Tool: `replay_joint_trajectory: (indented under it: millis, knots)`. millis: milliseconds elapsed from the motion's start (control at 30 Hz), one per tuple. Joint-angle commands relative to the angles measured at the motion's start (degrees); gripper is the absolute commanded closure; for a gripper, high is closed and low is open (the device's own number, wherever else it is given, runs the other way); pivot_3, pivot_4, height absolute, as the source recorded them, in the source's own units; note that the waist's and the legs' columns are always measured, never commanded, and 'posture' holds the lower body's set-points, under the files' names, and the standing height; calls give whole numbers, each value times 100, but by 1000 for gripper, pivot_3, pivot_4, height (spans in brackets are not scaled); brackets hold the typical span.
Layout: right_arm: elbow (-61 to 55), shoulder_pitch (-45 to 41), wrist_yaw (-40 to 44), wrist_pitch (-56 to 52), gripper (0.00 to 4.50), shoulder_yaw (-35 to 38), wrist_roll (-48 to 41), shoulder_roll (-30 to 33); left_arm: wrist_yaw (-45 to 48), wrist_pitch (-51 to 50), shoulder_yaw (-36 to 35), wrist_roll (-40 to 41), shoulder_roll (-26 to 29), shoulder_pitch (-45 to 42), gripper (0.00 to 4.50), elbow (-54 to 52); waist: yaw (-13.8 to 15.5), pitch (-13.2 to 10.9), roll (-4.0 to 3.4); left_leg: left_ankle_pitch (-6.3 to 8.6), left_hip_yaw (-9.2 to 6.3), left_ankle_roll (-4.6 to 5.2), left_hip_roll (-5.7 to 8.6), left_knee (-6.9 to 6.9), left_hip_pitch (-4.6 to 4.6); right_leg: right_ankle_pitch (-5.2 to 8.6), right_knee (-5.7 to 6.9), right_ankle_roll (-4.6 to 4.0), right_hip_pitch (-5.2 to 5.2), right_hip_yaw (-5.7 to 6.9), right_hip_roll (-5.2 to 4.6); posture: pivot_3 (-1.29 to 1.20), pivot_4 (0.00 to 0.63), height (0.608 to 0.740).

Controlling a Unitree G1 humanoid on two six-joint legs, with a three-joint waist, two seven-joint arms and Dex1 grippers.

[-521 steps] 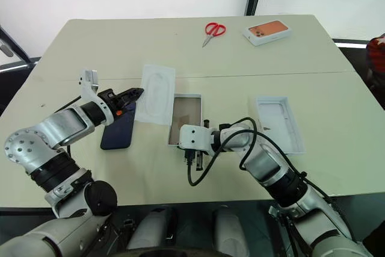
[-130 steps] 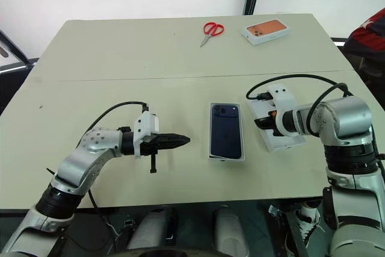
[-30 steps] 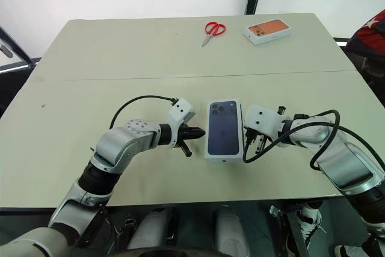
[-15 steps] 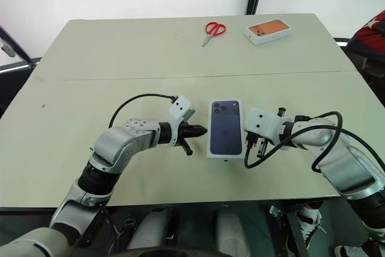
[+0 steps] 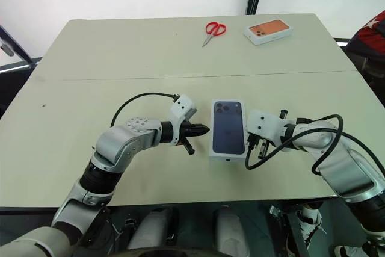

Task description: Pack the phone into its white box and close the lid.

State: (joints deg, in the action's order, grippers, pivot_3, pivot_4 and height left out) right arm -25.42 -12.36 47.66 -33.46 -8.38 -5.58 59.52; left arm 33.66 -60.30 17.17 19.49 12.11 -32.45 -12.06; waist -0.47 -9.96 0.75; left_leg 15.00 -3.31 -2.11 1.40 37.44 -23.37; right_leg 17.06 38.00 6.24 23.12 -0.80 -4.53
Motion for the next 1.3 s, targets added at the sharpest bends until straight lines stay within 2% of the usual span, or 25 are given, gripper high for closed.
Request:
replay_joint_trajectory:
  millis: [33, 333, 500, 633, 800, 900, 1100, 1300]
  knots:
    - [-178, 12, 27, 29, 4461, 127, 35, -65, 64, 136, 70, 93, -74, -144, 4500, -123, -2, 0, 0, 0, 0, 0, 0, 0, 0, 0, 0, 0, 0, 0, 0, 0, 150, 740]
    - [-197, 120, 79, 66, 4461, 195, 89, -44, 76, 162, 194, -11, 108, -66, 4500, -79, 0, 0, 0, 0, 0, 0, 0, 0, 0, 0, 0, 0, 0, 0, 0, 0, 150, 740]
    - [-11, 107, 67, 95, 4461, 626, -40, -51, 16, 179, -177, 91, 261, -14, 4500, -33, -3, 0, 0, 0, 0, 0, 0, 1, 0, 0, 1, 0, 0, 0, 0, 0, 150, 740]
    - [-56, 161, 421, -152, 4461, 1362, -803, -151, -30, 504, -792, 326, 36, -268, 4500, 98, 1, 0, 0, 0, 0, 0, -1, 0, 1, 0, 1, 0, 0, 1, 0, 0, 150, 740]
    - [-445, 229, 786, -820, 4461, 1815, -1831, -282, -78, 806, -607, 171, -289, -708, 4500, 636, 85, 0, 2, 1, 0, 2, 2, 13, 1, 0, 0, 0, -10, 4, -1, 0, 150, 740]
    - [-841, 543, 771, -954, 4461, 1595, -1998, -316, -10, 1039, -117, -114, -486, -1006, 4500, 1262, 127, 1, 2, 3, -2, 4, 2, 17, 1, 0, 0, 0, -12, 5, -1, 0, 150, 740]
    - [-949, 1066, 254, -911, 4461, 970, -1495, -448, -38, 1214, 284, -559, -730, -1385, 4500, 2358, 118, 1, 2, 16, -4, 27, 10, 43, 0, 1, 1, 2, -23, 9, 0, 0, 150, 740]
    - [-939, 1264, 22, -809, 4461, 726, -1241, -468, 111, 1254, 545, -858, -582, -1248, 4500, 2589, 116, 10, 9, 22, -7, 34, 7, 46, 19, 5, -1, 8, -49, 10, 0, 0, 150, 740]
